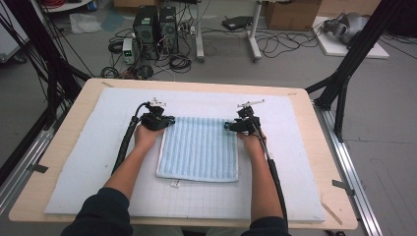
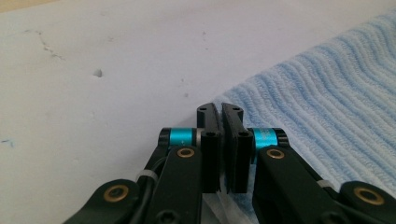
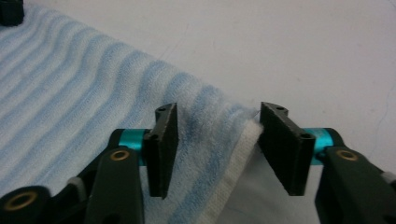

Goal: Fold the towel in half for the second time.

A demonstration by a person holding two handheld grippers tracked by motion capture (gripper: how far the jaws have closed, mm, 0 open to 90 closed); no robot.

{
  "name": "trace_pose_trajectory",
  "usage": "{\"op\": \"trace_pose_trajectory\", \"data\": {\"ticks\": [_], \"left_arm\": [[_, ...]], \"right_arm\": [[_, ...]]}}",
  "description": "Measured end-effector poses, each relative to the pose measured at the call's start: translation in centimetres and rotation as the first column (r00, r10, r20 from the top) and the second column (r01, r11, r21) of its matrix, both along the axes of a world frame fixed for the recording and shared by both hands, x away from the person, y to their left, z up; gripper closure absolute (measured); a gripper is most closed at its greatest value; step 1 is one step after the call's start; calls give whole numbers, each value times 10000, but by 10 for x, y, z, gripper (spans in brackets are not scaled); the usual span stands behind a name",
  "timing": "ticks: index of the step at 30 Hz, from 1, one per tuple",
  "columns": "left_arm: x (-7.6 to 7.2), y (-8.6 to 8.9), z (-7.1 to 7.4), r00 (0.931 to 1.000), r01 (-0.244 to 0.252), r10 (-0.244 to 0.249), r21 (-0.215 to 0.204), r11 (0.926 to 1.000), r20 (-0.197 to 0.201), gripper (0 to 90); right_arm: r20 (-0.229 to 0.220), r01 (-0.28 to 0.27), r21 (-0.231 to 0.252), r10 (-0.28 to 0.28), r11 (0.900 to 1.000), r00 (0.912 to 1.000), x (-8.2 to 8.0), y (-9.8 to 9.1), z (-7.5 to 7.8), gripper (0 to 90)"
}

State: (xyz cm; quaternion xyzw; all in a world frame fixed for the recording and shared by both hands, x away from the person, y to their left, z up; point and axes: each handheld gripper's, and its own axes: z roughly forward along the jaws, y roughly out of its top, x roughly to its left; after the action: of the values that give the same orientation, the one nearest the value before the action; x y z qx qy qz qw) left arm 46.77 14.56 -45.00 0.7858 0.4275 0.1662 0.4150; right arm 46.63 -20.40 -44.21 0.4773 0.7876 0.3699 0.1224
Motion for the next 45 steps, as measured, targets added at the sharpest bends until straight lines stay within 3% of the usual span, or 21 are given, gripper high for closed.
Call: {"op": "trace_pose_trajectory", "data": {"ticks": [4, 5, 8, 10, 15, 19, 24, 28, 31, 33, 36, 45], "left_arm": [[-1, 1, 1, 10000, 59, -59, 10, 10000, -40, 860], [-1, 1, 1, 10000, 80, -80, 9, 10000, -59, 860], [-1, 3, 3, 9999, 71, -72, -69, 10000, -113, 863], [-1, 4, 6, 10000, -76, 75, -344, 9994, -39, 865], [-1, 11, 18, 9974, -248, 322, -1122, 9934, 645, 865], [-4, 14, 23, 9931, 30, 118, -1254, 9921, 1170, 865], [-11, 21, 28, 9886, 328, -72, -1685, 9852, 1506, 863], [-18, 24, 34, 9835, 417, -89, -1790, 9830, 1806, 856], [-26, 27, 37, 9791, 612, -218, -1902, 9798, 2024, 853], [-30, 30, 39, 9800, 750, -349, -2009, 9767, 1960, 853], [-39, 31, 42, 9713, 993, -492, -2087, 9729, 2329, 852], [-64, 38, 44, 9593, 1531, -923, -2169, 9641, 2668, 851]], "right_arm": [[-36, -247, -197, 246, 9995, 9997, -1, 0, 2, 816], [55, -303, -355, 305, 9989, 9995, -2, 1, 4, 839], [214, -302, -557, 315, 9980, 9993, -3, 3, 8, 848], [374, -136, -511, 155, 9986, 9992, -3, 3, 10, 853], [1068, 131, -475, -79, 9988, 9942, -4, 5, 20, 857], [1484, 328, -218, -292, 9992, 9885, -5, 5, 25, 857], [1616, 94, 54, -102, 9999, 9868, -10, 1, 29, 856], [1811, -159, 509, 64, 9986, 9834, -16, -1, 38, 852], [1987, -328, 515, 219, 9981, 9798, -22, -2, 44, 852], [2013, -400, 558, 280, 9976, 9791, -27, -2, 45, 852], [2174, -535, 512, 411, 9973, 9752, -35, -4, 47, 852], [2599, -1057, 794, 818, 9912, 9622, -60, -9, 53, 852]]}}
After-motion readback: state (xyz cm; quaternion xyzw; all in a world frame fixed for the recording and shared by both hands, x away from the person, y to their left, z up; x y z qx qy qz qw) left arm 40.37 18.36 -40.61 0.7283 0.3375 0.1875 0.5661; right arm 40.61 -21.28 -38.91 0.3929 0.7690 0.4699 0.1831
